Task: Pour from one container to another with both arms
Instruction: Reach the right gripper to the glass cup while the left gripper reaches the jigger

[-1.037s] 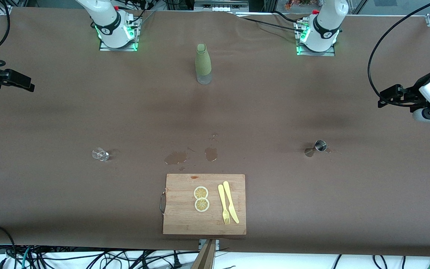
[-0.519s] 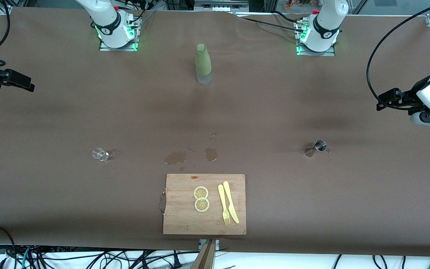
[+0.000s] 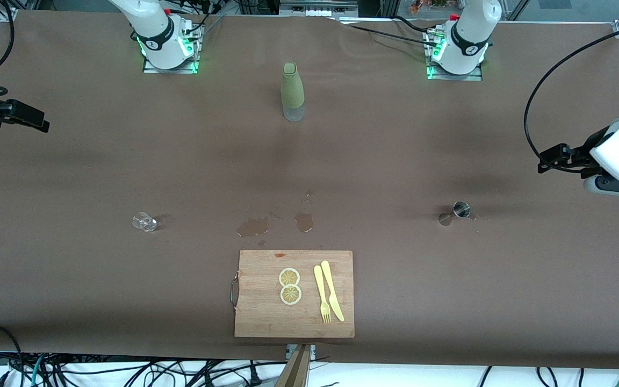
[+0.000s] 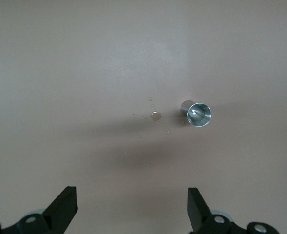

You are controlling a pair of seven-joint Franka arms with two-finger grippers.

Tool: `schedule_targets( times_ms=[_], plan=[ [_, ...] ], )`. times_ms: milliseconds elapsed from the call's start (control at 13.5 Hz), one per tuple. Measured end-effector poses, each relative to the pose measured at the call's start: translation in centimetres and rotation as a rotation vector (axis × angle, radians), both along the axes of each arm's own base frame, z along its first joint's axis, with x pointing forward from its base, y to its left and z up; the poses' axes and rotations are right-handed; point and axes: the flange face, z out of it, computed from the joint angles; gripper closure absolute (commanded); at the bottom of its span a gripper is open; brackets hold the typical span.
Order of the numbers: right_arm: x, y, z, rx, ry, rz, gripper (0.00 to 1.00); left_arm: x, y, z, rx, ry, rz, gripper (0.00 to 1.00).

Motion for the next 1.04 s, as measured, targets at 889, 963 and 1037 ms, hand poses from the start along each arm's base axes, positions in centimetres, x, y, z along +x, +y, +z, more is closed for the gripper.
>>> schedule_targets(
  times_ms=[889, 963, 1037],
  plan=[
    [5.3, 0.0, -9.8, -0.008, 0.070, 0.001, 0.00, 0.0, 7.3, -13.8, -0.384, -0.091, -0.443, 0.00],
    [5.7, 0.1, -10.8, -0.007, 0.076, 0.002, 0.00, 0.0, 8.0, -15.5, -0.431, -0.114, -0.489, 0.00],
    [6.1, 0.2, -11.8, -0.007, 0.082, 0.008, 0.00, 0.0, 8.9, -17.4, -0.479, -0.145, -0.543, 0.00]
  ],
)
